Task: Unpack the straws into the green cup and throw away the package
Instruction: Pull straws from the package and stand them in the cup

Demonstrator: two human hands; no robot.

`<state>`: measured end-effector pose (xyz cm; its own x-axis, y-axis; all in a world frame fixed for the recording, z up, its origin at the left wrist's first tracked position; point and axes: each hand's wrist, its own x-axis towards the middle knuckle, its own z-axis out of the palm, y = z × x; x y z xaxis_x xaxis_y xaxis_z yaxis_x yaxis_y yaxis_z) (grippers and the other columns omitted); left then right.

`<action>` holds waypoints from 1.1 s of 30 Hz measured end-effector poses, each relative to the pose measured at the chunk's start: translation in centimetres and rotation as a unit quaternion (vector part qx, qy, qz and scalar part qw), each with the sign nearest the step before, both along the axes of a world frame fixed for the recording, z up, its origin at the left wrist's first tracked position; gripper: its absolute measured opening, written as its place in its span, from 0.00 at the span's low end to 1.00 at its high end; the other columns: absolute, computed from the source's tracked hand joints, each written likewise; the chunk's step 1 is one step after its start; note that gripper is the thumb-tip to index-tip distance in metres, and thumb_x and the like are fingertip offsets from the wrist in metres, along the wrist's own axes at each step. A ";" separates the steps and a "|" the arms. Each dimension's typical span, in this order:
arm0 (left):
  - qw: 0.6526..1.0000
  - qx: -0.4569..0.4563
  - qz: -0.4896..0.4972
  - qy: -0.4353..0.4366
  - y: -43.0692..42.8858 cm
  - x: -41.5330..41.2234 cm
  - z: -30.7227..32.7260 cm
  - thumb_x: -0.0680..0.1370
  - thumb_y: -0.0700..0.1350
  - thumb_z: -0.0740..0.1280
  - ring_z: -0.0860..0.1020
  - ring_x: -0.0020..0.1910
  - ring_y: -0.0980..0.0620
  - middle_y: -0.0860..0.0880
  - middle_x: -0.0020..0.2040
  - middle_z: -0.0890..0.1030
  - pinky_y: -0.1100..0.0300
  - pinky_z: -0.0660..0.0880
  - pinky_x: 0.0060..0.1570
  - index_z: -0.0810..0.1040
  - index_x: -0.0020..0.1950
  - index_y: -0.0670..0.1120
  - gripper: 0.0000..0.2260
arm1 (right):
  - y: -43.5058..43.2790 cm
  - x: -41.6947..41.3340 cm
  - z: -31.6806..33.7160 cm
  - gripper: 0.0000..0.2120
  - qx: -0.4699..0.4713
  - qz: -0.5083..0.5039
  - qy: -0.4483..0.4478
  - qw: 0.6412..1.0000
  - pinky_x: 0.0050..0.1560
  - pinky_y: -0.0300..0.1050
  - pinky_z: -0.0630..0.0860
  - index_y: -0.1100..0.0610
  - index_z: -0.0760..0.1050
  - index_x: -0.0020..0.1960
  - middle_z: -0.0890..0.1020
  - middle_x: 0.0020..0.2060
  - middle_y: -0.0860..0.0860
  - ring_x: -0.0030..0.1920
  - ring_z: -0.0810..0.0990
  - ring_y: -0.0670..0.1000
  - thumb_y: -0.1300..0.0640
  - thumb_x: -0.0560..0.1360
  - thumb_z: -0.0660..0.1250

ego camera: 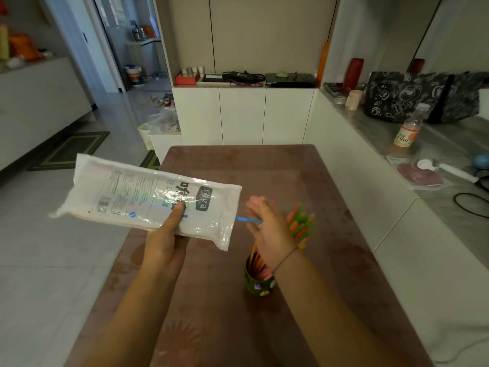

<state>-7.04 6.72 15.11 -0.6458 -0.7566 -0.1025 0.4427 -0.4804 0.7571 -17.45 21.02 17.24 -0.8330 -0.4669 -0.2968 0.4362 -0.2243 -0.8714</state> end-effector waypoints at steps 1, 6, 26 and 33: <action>1.000 -0.021 0.003 -0.019 0.0 0.2 0.1 0.70 0.41 0.73 0.82 0.55 0.50 0.48 0.58 0.83 0.57 0.81 0.44 0.74 0.64 0.50 0.23 | -0.3 0.1 -0.1 0.14 -0.046 0.017 -0.064 0.997 0.60 0.47 0.70 0.57 0.74 0.58 0.79 0.53 0.50 0.57 0.75 0.49 0.52 0.79 0.56; 0.992 -0.104 0.002 -0.074 1.0 0.9 -0.2 0.65 0.45 0.77 0.83 0.53 0.50 0.48 0.56 0.84 0.58 0.81 0.44 0.77 0.61 0.51 0.25 | -1.1 0.6 -2.0 0.16 -0.125 0.056 -0.223 0.965 0.46 0.48 0.75 0.59 0.74 0.59 0.78 0.50 0.54 0.44 0.76 0.52 0.52 0.80 0.54; 0.993 0.106 0.040 -0.037 -0.3 1.9 -2.7 0.76 0.37 0.66 0.84 0.45 0.52 0.48 0.51 0.84 0.57 0.82 0.36 0.74 0.62 0.48 0.16 | -1.2 1.9 -3.2 0.11 0.065 0.095 0.047 0.992 0.28 0.36 0.72 0.63 0.77 0.55 0.78 0.34 0.54 0.29 0.74 0.47 0.58 0.76 0.63; 0.976 0.210 0.048 -0.015 -0.7 2.2 -2.6 0.76 0.39 0.68 0.84 0.48 0.53 0.49 0.56 0.83 0.56 0.82 0.43 0.75 0.63 0.49 0.17 | 1.4 -0.4 -1.4 0.08 0.112 0.129 0.183 0.968 0.24 0.34 0.70 0.65 0.79 0.50 0.76 0.25 0.52 0.21 0.73 0.43 0.61 0.74 0.67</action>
